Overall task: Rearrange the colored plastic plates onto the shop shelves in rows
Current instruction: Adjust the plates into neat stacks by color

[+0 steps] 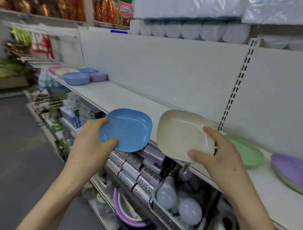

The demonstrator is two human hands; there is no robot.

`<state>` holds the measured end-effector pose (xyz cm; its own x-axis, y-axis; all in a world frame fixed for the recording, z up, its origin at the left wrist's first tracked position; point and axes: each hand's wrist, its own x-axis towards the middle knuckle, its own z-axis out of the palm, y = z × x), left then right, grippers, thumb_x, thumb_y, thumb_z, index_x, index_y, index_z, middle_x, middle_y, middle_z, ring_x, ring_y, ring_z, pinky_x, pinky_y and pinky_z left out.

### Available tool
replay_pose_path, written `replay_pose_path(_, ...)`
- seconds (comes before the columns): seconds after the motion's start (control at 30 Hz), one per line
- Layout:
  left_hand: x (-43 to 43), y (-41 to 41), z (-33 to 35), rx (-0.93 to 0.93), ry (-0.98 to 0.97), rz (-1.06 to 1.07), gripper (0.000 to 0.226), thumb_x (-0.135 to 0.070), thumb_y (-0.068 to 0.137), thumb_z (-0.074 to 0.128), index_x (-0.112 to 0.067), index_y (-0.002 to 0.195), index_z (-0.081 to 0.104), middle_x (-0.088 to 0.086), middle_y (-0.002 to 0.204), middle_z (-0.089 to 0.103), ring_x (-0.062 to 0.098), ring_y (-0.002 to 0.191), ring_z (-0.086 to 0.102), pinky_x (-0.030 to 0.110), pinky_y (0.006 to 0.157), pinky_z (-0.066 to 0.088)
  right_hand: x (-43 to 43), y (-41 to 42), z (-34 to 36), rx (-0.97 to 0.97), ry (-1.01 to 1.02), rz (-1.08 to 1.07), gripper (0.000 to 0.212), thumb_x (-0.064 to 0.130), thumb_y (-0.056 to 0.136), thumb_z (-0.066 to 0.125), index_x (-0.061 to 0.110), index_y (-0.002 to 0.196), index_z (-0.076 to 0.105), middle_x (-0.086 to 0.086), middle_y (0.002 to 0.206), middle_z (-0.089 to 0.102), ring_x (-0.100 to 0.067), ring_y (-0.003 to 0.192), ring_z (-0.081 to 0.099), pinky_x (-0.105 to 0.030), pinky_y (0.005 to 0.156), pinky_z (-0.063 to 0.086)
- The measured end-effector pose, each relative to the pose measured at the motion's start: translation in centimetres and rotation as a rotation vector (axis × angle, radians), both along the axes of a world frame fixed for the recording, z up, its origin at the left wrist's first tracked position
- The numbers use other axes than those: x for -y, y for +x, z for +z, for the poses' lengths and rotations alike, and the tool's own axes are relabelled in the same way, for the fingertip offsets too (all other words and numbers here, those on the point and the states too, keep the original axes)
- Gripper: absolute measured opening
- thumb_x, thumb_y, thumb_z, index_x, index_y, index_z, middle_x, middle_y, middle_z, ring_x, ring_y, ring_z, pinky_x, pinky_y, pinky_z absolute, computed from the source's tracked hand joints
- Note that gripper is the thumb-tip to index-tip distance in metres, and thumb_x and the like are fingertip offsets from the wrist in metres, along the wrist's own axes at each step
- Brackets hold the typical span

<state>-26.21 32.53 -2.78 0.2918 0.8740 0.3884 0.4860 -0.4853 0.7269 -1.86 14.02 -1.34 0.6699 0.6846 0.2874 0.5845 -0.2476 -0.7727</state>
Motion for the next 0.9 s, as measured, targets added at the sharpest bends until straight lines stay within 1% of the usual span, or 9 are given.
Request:
replay_pose_path(0.07, -2.0, -3.0, -0.2, 0.017, -0.001, 0.045, 0.061, -0.026, 0.088, 0.074, -0.027, 0.145, 0.052, -0.010, 0.139, 0.050, 0.016, 0.124, 0.051, 0.038, 0.101, 0.045, -3.0, -2.5, 0.1, -0.033, -0.005, 0.078, 0.086, 0.038, 0.076, 0.088, 0.038, 0.152, 0.046, 0.016, 0.144, 0.050, -0.007, 0.131, 0.045, -0.032, 0.105, 0.038)
replay_pose_path(0.13, -4.3, -6.3, -0.5, 0.043, -0.003, 0.086, 0.061, -0.026, 0.087, 0.075, -0.027, 0.145, 0.052, -0.009, 0.137, 0.051, 0.015, 0.125, 0.050, 0.037, 0.100, 0.045, -6.4, -5.2, 0.0, -0.059, -0.017, 0.122, 0.090, 0.042, 0.073, 0.089, 0.039, 0.151, 0.044, 0.015, 0.144, 0.051, -0.010, 0.129, 0.049, -0.038, 0.106, 0.044)
replay_pose_path(0.27, -9.9, -13.4, -0.9, 0.084, -0.001, 0.140, 0.060, -0.024, 0.090, 0.074, -0.026, 0.145, 0.051, -0.010, 0.133, 0.050, 0.011, 0.119, 0.048, 0.030, 0.093, 0.039, -14.4, -11.3, -0.4, -0.069, -0.053, 0.185, 0.090, 0.033, 0.076, 0.089, 0.036, 0.153, 0.043, 0.009, 0.140, 0.051, -0.019, 0.126, 0.051, -0.043, 0.107, 0.044)
replay_pose_path(0.37, -14.5, -18.9, -1.3, 0.088, 0.004, 0.198, 0.060, -0.026, 0.092, 0.072, -0.027, 0.147, 0.049, -0.012, 0.134, 0.047, 0.009, 0.120, 0.047, 0.030, 0.091, 0.039, -20.8, -16.5, -1.0, -0.079, -0.055, 0.250, 0.090, 0.032, 0.077, 0.087, 0.037, 0.153, 0.041, 0.011, 0.141, 0.048, -0.015, 0.126, 0.048, -0.038, 0.103, 0.041)
replay_pose_path(0.47, -18.6, -24.0, -1.9, 0.091, 0.009, 0.256, 0.059, -0.026, 0.092, 0.070, -0.028, 0.147, 0.048, -0.015, 0.133, 0.045, 0.007, 0.113, 0.047, 0.026, 0.081, 0.042, -26.3, -21.2, -1.8, -0.115, -0.048, 0.306, 0.089, 0.030, 0.078, 0.087, 0.037, 0.154, 0.041, 0.013, 0.143, 0.047, -0.013, 0.128, 0.046, -0.035, 0.101, 0.039)
replay_pose_path(0.6, -23.1, -29.7, -2.8, 0.090, -0.006, 0.323, 0.058, -0.027, 0.092, 0.070, -0.028, 0.146, 0.049, -0.015, 0.132, 0.046, 0.006, 0.111, 0.045, 0.032, 0.087, 0.040, -32.4, -26.2, -2.7, -0.146, -0.072, 0.360, 0.089, 0.027, 0.078, 0.087, 0.032, 0.154, 0.042, 0.013, 0.143, 0.049, -0.010, 0.126, 0.047, -0.032, 0.098, 0.037)
replay_pose_path(0.67, -25.3, -31.9, -3.4, 0.093, -0.021, 0.352, 0.057, -0.028, 0.092, 0.069, -0.029, 0.146, 0.049, -0.015, 0.133, 0.047, 0.008, 0.112, 0.048, 0.033, 0.087, 0.042, -35.3, -28.1, -3.1, -0.148, -0.078, 0.381, 0.088, 0.027, 0.077, 0.087, 0.032, 0.154, 0.043, 0.012, 0.144, 0.050, -0.013, 0.128, 0.048, -0.034, 0.100, 0.040)
replay_pose_path(0.77, -28.4, -34.5, -4.6, 0.102, -0.050, 0.388, 0.056, -0.033, 0.091, 0.069, -0.033, 0.144, 0.050, -0.021, 0.127, 0.045, 0.020, 0.105, 0.063, 0.036, 0.082, 0.047, -39.6, -30.4, -3.5, -0.160, -0.087, 0.418, 0.087, 0.030, 0.077, 0.087, 0.037, 0.152, 0.043, 0.014, 0.145, 0.049, -0.014, 0.131, 0.049, -0.039, 0.106, 0.042)
replay_pose_path(0.9, -33.2, -36.8, -5.6, 0.124, -0.070, 0.414, 0.054, -0.036, 0.091, 0.069, -0.036, 0.142, 0.052, -0.024, 0.122, 0.045, 0.023, 0.100, 0.067, 0.037, 0.079, 0.050, -45.4, -32.2, -4.2, -0.176, -0.061, 0.449, 0.088, 0.031, 0.076, 0.087, 0.038, 0.153, 0.043, 0.016, 0.147, 0.048, -0.010, 0.130, 0.047, -0.036, 0.102, 0.039)
